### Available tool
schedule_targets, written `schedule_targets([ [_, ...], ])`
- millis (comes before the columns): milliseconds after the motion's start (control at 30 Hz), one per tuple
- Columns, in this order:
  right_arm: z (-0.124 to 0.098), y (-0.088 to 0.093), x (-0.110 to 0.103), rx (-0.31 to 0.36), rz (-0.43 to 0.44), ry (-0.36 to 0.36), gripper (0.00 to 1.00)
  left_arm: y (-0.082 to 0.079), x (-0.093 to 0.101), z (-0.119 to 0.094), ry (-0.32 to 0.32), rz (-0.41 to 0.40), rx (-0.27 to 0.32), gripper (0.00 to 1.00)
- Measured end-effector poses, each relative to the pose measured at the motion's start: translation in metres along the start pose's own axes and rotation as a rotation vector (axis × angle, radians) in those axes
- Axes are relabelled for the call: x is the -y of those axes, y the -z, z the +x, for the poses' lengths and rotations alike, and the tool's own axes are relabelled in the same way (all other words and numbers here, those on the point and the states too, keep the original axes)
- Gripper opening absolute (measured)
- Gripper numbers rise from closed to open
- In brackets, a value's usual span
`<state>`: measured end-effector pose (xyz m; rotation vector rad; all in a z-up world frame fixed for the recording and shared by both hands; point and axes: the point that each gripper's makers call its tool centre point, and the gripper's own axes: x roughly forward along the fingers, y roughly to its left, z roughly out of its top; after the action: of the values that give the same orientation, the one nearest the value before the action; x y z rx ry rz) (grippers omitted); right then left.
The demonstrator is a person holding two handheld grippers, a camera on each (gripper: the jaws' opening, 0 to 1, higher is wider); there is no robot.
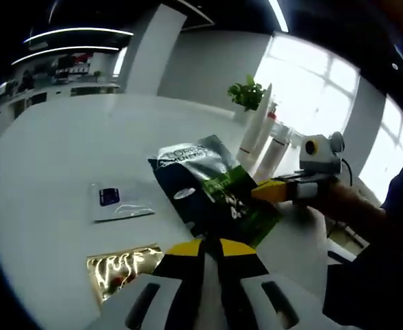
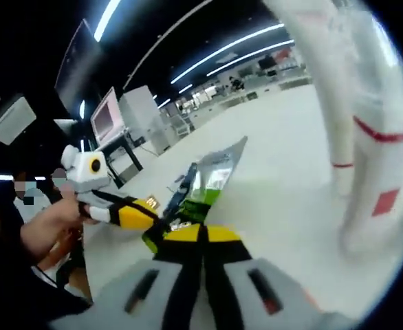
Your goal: Arrange the skincare products in the storage area until every visible bottle or jar stands upright without overlapping.
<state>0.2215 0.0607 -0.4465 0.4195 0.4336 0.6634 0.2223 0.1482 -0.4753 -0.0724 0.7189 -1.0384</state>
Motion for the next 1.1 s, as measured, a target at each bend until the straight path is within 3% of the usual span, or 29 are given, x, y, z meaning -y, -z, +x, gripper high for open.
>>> schedule_targets([
  [133,-0.001,0.001,0.000,-0.005,-0.020,0.003,0.00,0.000,0.001,0.000,0.004,0.007,0.004,0.08],
  [233,-0.002,0.000,-0.002,0.019,0.037,-0.024,0.00,0.000,0.002,-0.001,0.011,0.004,0.008,0.09],
  [433,-0.006,-0.006,-0.001,0.038,0.060,-0.040,0.00,-0.001,0.000,-0.005,0.004,-0.001,0.033,0.15],
  [700,-0.012,-0.023,-0.009,0.104,0.124,-0.081,0.00,-0.009,0.001,-0.011,0.043,-0.074,0.094,0.20],
  [1100,-0.018,-0.033,-0.029,0.148,0.201,-0.183,0.00,-0.018,0.000,-0.014,0.090,-0.179,0.170,0.23],
])
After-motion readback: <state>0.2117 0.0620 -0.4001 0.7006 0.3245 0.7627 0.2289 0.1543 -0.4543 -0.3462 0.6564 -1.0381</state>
